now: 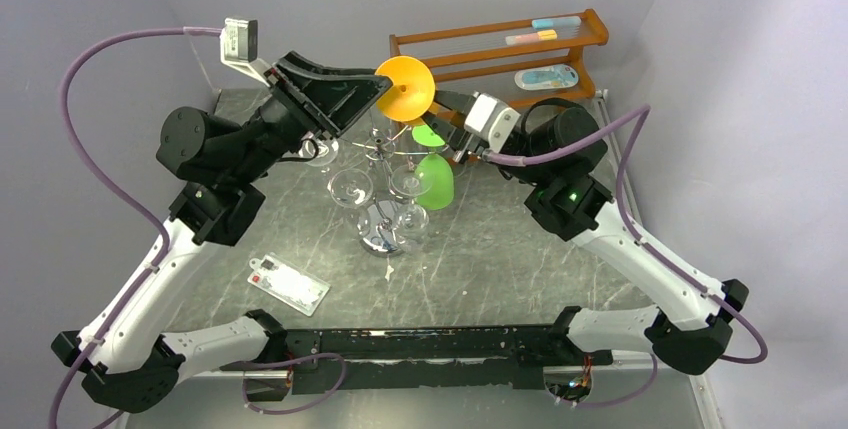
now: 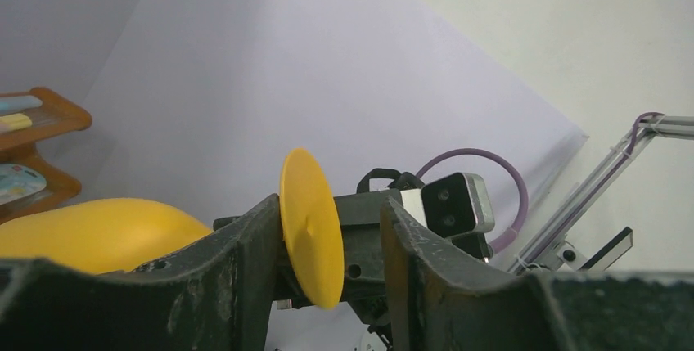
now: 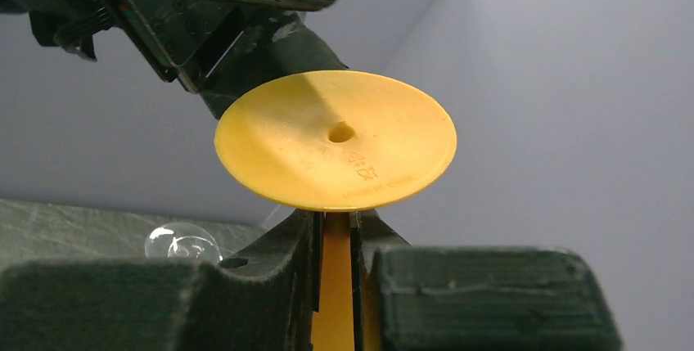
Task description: Place the wine glass upside down on the wine glass rack
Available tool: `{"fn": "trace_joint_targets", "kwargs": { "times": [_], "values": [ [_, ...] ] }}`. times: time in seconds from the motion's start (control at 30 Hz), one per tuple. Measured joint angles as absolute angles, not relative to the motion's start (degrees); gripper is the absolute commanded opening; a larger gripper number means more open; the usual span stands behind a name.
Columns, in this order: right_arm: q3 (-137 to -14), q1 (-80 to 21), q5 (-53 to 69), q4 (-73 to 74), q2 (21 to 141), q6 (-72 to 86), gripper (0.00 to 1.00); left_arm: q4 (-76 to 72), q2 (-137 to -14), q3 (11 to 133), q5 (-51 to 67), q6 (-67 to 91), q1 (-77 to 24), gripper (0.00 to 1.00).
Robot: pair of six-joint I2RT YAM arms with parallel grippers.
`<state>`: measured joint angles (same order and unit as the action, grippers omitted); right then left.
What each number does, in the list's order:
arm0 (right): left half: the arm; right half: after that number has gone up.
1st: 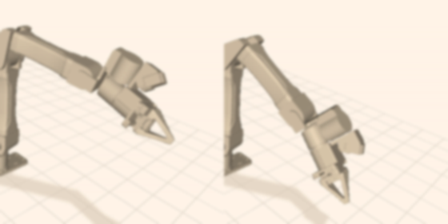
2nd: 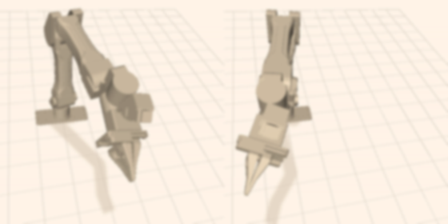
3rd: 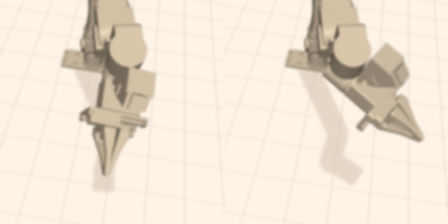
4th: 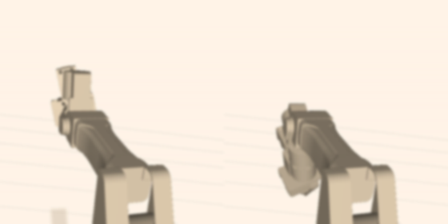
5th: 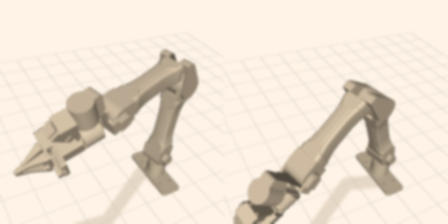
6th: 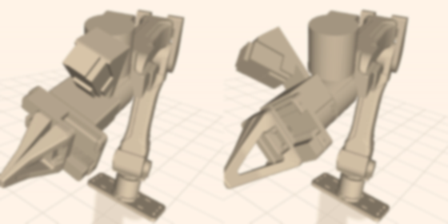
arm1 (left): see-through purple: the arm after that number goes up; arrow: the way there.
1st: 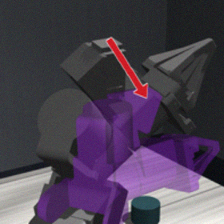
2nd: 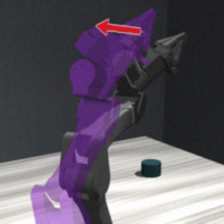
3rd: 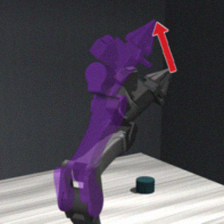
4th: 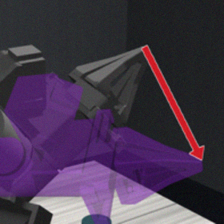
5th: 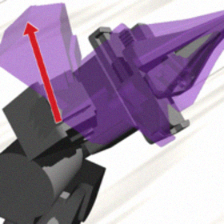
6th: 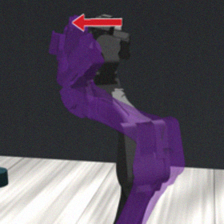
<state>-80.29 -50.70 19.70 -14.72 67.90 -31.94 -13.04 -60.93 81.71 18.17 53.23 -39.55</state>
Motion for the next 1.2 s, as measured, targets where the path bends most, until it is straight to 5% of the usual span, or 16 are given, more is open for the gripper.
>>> {"fn": "trace_joint_targets", "kwargs": {
  "times": [0.33,0.43,0.53,0.67,1.2],
  "values": [
    [-80.7,-50.7,21.3,-13.6,68.9,-33.7,0.0,-3.1,-61.9,84.5,18.1,50.4,-39.6,0.05],
    [-80.7,-50.7,21.3,-13.8,69.1,-33.8,0.0,-1.8,-61.9,84.9,18.3,50.0,-39.6,0.05],
    [-80.4,-50.7,21.1,-14.5,69.1,-33.3,0.32,-1.5,-61.7,85.1,18.0,49.5,-39.6,0.05],
    [-78.2,-50.8,19.6,-16.7,68.1,-31.0,0.5,-1.4,-59.9,84.6,14.3,46.5,-39.9,0.05],
    [-67.6,-50.7,16.1,-22.3,57.9,-23.5,0.56,5.0,-55.8,85.6,-12.7,27.7,-39.9,0.05]
  ]
}}
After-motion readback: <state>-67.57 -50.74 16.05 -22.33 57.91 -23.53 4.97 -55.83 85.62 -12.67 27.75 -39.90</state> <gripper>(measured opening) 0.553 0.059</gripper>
